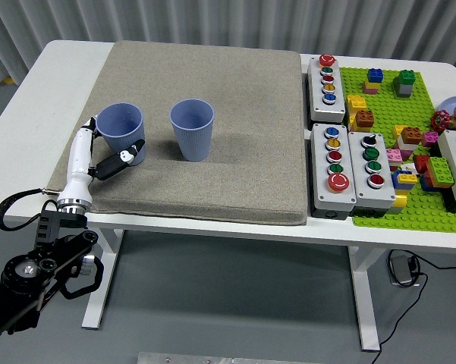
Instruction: Pick cup pour cup place
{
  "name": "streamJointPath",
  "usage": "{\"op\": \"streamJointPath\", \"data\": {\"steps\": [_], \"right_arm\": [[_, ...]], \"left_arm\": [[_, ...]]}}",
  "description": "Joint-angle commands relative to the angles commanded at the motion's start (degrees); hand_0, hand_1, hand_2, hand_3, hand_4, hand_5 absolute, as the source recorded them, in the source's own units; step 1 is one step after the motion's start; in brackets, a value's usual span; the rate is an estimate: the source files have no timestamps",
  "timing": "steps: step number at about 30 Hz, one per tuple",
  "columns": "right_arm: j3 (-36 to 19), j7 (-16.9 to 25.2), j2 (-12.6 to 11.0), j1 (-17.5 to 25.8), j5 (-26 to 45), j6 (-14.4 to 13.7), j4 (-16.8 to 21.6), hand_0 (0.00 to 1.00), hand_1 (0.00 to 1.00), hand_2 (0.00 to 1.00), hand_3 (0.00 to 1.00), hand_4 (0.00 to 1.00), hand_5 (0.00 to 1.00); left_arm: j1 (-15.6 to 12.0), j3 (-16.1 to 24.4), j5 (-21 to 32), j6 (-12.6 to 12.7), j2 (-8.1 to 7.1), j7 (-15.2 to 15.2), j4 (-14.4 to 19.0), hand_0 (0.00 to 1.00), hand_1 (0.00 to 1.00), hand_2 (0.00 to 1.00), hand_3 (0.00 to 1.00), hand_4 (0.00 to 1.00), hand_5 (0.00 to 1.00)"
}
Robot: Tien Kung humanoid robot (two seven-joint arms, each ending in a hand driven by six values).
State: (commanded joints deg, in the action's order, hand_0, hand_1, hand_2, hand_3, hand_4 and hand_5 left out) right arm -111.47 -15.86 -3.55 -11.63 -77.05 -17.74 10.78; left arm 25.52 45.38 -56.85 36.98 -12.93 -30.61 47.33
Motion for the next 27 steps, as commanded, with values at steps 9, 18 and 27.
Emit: {"op": "streamJointPath", "data": {"steps": [9,18,27], "right_arm": [[0.08,0.02,-0.01,0.03,0.12,-0.03,0.00,0.671,0.598,0.559,0.573,0.002,0.067],[0.04,0.04,-0.02,0.12,0.04,-0.01,-0.01,0.671,0.597,0.559,0.572,0.002,0.066],[0.11,0.00,-0.03,0.20,0.16,-0.01,0.01,0.671,0.597,0.559,0.573,0.002,0.067]], "left_arm": [[-0.04,0.56,-2.58,0.00,-0.08,1.59,0.41,0.720,0.751,0.875,0.836,0.931,0.378],[-0.17,1.07,-4.11,0.00,-0.13,2.77,0.49,0.777,0.812,0.977,0.981,0.950,0.406],[-0.27,1.10,-4.13,0.00,-0.26,2.84,0.51,0.783,0.818,0.982,0.989,0.955,0.408]]}}
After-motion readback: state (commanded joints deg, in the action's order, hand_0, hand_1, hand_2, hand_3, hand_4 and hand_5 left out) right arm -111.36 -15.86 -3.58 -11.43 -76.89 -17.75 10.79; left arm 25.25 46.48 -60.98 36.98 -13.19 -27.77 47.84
